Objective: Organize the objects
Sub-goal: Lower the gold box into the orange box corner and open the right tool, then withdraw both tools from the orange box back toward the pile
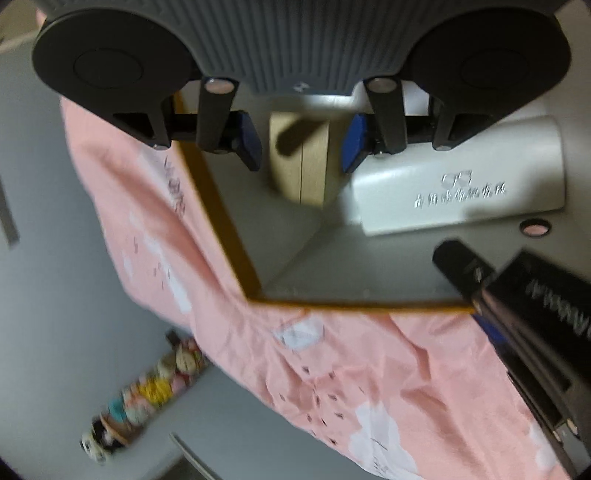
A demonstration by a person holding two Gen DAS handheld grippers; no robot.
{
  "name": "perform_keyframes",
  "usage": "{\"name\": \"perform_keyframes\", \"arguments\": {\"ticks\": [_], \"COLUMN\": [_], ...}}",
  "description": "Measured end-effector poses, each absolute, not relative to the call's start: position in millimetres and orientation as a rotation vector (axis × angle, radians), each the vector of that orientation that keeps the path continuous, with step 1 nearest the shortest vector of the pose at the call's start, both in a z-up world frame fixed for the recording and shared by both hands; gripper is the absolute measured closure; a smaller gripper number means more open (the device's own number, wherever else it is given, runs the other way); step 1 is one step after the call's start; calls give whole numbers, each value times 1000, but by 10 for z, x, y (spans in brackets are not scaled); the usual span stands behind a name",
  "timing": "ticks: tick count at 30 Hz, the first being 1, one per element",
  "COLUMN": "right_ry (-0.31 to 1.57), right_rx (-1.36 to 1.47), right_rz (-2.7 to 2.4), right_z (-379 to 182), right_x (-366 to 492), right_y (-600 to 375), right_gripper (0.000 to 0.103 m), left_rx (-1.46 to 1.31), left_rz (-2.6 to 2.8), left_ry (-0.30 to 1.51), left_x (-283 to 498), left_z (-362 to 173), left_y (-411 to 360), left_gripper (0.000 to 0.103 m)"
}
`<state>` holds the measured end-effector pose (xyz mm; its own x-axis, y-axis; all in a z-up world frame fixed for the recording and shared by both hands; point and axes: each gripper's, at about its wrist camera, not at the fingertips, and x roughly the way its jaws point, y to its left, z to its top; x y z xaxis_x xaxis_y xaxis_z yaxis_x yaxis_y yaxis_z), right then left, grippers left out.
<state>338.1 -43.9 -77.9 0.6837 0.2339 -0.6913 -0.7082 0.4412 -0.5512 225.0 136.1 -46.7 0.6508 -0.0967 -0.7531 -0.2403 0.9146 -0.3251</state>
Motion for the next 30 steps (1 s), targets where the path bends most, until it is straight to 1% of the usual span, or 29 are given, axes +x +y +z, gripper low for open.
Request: {"name": "perform_keyframes", "arguments": {"ticks": [3,4,5,6,7,9,11,15,24,30], "right_ry": [659,685,709,719,724,726,713,669,592,617], "right_rx": [-886,-868,-850,-839,-833,-819,-817,-883,-908,-876], "right_rz": [590,578,569,568,568,565,566,568,579,558], "right_z": [-808,-823,-847,-873,-898,-936,-958,-1012,-997,-956], "right_x": [3386,3399,3414,3418,3424,3448,3459,3452,3495,3485], "right_y": [-544,-566,-589,-607,-619,-623,-602,-509,-316,-372], "right_gripper": [53,55,59,70,80,85,88,97,103,103], "left_rx": [-421,-420,-419,-418,-414,-407,-408,-410,-400,-373], "left_rz": [86,87,87,87,88,92,91,87,88,97], "left_ry": [867,867,867,866,864,860,861,860,853,811], "left_x": [2252,2255,2251,2252,2248,2237,2235,2225,2222,2185], "left_z": [-471,-471,-468,-468,-469,-474,-478,-474,-477,-413], "left_y": [1360,1355,1346,1347,1339,1324,1315,1303,1294,1258], "left_gripper": [84,84,84,84,84,84,84,84,84,84]}}
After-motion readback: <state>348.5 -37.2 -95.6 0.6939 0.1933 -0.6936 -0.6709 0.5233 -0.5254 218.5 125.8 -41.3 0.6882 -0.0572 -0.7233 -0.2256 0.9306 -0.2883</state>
